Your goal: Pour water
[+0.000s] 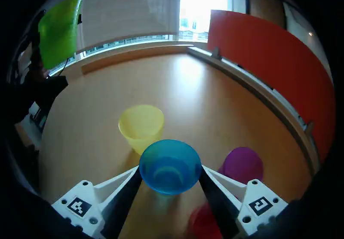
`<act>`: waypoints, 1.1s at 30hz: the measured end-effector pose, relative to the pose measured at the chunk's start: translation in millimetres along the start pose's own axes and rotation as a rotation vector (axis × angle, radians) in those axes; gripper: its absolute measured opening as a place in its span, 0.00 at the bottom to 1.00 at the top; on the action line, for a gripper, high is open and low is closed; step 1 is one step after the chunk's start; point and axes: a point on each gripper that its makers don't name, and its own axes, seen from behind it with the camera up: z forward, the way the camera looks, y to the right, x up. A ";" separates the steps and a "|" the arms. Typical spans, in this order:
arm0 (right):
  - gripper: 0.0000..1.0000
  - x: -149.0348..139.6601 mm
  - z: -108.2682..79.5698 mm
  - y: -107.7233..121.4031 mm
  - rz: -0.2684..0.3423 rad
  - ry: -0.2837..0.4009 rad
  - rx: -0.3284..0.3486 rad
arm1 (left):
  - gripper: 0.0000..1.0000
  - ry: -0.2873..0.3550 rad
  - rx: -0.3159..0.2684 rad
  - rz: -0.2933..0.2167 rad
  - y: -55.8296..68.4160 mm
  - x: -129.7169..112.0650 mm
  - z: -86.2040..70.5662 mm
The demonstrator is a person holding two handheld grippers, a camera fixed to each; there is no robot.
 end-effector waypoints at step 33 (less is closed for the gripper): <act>0.91 104.3 -100.8 11.4 0.037 0.401 -0.088 | 0.84 -0.011 -0.019 0.031 14.6 9.6 3.6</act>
